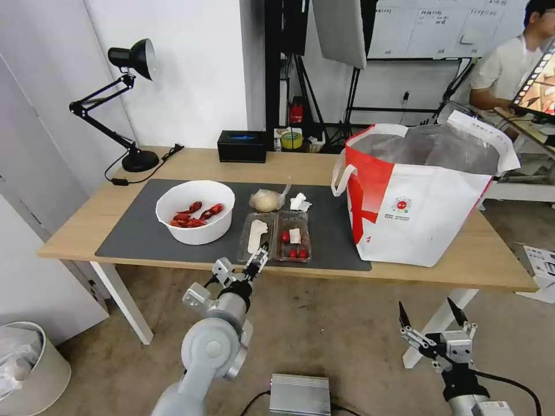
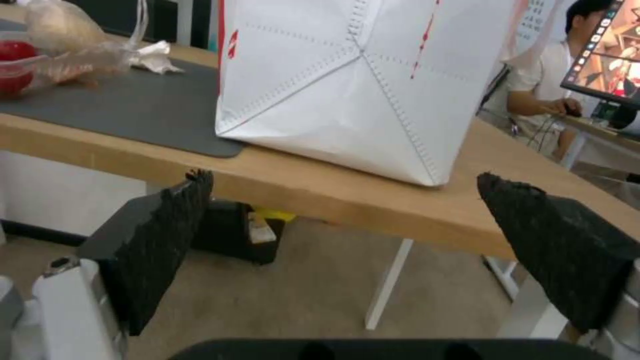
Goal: Pick up the trash from the table and place it into the takeout bag.
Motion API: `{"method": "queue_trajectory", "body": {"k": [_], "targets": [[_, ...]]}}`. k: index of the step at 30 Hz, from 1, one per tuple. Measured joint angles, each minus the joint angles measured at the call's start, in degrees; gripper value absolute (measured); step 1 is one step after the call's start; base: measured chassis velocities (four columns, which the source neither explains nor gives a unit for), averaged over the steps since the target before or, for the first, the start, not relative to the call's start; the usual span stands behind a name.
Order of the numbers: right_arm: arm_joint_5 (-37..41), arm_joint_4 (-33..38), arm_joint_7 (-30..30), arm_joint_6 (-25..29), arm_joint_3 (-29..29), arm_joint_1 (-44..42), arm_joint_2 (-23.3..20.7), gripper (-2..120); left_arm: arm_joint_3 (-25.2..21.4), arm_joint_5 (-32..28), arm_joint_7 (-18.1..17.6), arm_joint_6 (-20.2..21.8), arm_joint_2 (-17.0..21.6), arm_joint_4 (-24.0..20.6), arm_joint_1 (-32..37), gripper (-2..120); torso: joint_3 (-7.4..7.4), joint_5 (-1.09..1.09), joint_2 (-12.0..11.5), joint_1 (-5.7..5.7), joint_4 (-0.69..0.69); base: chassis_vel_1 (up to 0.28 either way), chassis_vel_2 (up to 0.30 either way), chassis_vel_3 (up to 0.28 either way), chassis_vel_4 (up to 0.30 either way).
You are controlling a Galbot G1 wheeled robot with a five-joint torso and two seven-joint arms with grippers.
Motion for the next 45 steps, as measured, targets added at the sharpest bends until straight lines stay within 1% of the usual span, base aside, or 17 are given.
{"method": "queue_trajectory", "body": {"k": [13, 21, 24, 25, 27, 28, 32, 33, 36, 37, 40, 41, 44, 45], "targets": [[-0.70, -0.61, 0.01, 0.59, -0.20, -0.25, 0.83, 100, 0.07, 0.62, 0.66, -0.56, 0.08, 0.36, -0.26, 100, 0.01, -0.01, -0.01, 0.00, 0.00, 0.000, 0.000, 0.000, 0.000], [-1.21, -0.63, 0.02, 0.94, -0.38, -0.57, 1.53, 100, 0.33, 2.66, 2.58, -2.39, 0.54, 0.83, -1.45, 100, 0.01, -0.01, -0.01, 0.00, 0.01, 0.000, 0.000, 0.000, 0.000], [-1.30, -0.73, 0.02, 1.12, -0.44, -0.58, 1.62, 100, 0.82, 4.19, 4.29, -3.23, 0.79, 1.65, -2.24, 100, 0.01, -0.01, -0.01, 0.01, 0.00, 0.000, 0.000, 0.000, 0.000], [-1.30, -0.73, 0.02, 1.12, -0.44, -0.58, 1.62, 100, 0.82, 4.19, 4.29, -3.23, 0.79, 1.65, -2.24, 100, 0.01, -0.01, -0.01, 0.01, 0.00, 0.000, 0.000, 0.000, 0.000], [-1.30, -0.89, 0.01, 1.15, -0.49, -0.48, 1.59, 100, 1.54, 5.65, 6.02, -3.78, 1.08, 2.05, -3.21, 100, 0.01, -0.01, -0.01, 0.01, 0.00, 0.000, 0.000, 0.000, 0.000], [-1.30, -0.89, 0.01, 1.15, -0.49, -0.48, 1.59, 100, 1.54, 5.65, 6.02, -3.78, 1.08, 2.05, -3.21, 100, 0.01, -0.01, -0.01, 0.01, 0.00, 0.000, 0.000, 0.000, 0.000], [-1.30, -1.02, 0.01, 1.17, -0.84, -0.30, 1.57, 100, 2.97, 8.79, 8.57, -3.65, 1.76, 2.07, -4.10, 100, 0.01, 0.00, -0.01, 0.01, 0.00, 0.000, 0.000, 0.000, 0.000], [-1.30, -1.02, 0.01, 1.17, -0.84, -0.30, 1.57, 100, 2.97, 8.79, 8.57, -3.65, 1.76, 2.07, -4.10, 100, 0.01, 0.00, -0.01, 0.01, 0.00, 0.000, 0.000, 0.000, 0.000], [-1.30, -1.21, 0.00, 1.20, -0.91, -0.19, 1.56, 100, 4.11, 12.41, 10.49, -3.43, 2.02, 2.18, -4.20, 100, 0.01, 0.00, -0.01, 0.00, 0.00, 0.000, 0.000, 0.000, 0.000], [-1.30, -1.21, 0.00, 1.20, -0.91, -0.19, 1.56, 100, 4.11, 12.41, 10.49, -3.43, 2.02, 2.18, -4.20, 100, 0.01, 0.00, -0.01, 0.00, 0.00, 0.000, 0.000, 0.000, 0.000], [-1.30, -1.31, 0.00, 1.24, -0.92, -0.03, 1.47, 100, 5.73, 17.38, 12.69, -3.22, 1.93, 2.74, -4.18, 100, 0.01, 0.00, -0.01, 0.01, 0.00, 0.000, 0.000, 0.000, 0.000], [-1.30, -1.31, 0.00, 1.24, -0.92, -0.03, 1.47, 100, 5.73, 17.38, 12.69, -3.22, 1.93, 2.74, -4.18, 100, 0.01, 0.00, -0.01, 0.01, 0.00, 0.000, 0.000, 0.000, 0.000], [-1.46, -1.37, -0.01, 1.24, -0.95, 0.17, 1.32, 100, 7.00, 22.30, 15.01, -3.21, 1.47, 3.57, -4.14, 100, 0.01, 0.00, -0.01, 0.00, 0.00, 0.000, 0.000, 0.000, 0.000], [-1.46, -1.37, -0.01, 1.24, -0.95, 0.17, 1.32, 100, 7.00, 22.30, 15.01, -3.21, 1.47, 3.57, -4.14, 100, 0.01, 0.00, -0.01, 0.00, 0.00, 0.000, 0.000, 0.000, 0.000]]}}
